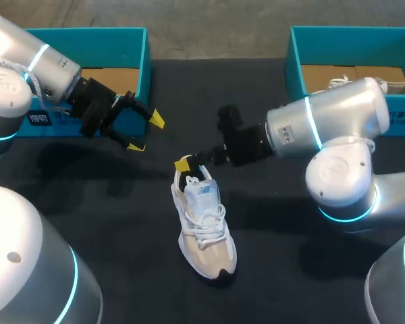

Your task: Take the shoe out of the shoebox, open the shoe tongue, remove and reinsert the insole, then place the shoe into the shoebox

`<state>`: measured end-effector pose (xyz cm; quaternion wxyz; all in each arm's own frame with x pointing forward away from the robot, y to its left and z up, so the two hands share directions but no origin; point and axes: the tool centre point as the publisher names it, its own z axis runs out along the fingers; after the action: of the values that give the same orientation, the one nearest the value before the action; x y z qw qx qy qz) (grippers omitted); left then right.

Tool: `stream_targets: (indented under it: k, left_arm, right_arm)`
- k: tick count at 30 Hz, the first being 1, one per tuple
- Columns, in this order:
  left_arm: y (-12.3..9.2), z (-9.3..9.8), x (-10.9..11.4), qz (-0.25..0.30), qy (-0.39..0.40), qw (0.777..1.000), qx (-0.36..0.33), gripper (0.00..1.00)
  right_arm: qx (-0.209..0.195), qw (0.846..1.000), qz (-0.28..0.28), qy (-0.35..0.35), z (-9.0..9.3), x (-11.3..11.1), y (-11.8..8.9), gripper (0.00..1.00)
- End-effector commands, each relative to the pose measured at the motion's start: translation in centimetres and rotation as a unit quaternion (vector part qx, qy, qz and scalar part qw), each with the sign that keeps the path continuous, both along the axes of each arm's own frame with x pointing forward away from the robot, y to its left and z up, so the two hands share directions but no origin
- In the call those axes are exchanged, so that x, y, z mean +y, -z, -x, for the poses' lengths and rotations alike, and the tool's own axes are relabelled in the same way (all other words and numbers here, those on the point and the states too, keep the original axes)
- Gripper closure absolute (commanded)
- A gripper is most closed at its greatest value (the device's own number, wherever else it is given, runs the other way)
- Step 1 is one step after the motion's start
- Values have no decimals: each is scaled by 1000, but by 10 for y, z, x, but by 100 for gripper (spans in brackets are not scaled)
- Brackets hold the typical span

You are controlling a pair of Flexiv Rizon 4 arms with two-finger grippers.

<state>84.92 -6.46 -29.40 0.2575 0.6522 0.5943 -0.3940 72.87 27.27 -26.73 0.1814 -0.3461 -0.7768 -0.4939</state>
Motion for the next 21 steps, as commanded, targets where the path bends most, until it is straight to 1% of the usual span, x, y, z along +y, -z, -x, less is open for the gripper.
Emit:
stream_targets:
  k: [1, 4, 6, 8, 10, 15, 17, 21]
  left_arm:
    - [0, 0, 0, -1, 0, 1000, 0, 0]
    - [0, 0, 0, -1, 0, 1000, 0, 0]
    - [0, 0, 0, -1, 0, 1000, 0, 0]
    - [0, 0, 0, -1, 0, 1000, 0, 0]
    - [0, 0, 0, -1, 0, 1000, 0, 0]
    - [0, 0, 0, -1, 0, 1000, 0, 0]
    - [0, 0, 0, -1, 0, 1000, 0, 0]
    - [0, 0, 0, -1, 0, 1000, 0, 0]
  right_arm:
    - [-7, 996, 57, 69, 7, 10, -2, 100]
    - [1, 992, 84, 97, 11, 12, -4, 100]
    - [5, 986, 116, 120, 13, 13, -8, 100]
    - [2, 985, 119, 124, 15, 13, -11, 100]
    - [8, 982, 137, 133, 16, 13, -14, 100]
    - [10, 978, 161, 129, 18, 10, -20, 100]
    - [19, 977, 167, 132, 17, 4, -22, 100]
    - [19, 977, 167, 132, 17, 4, -22, 100]
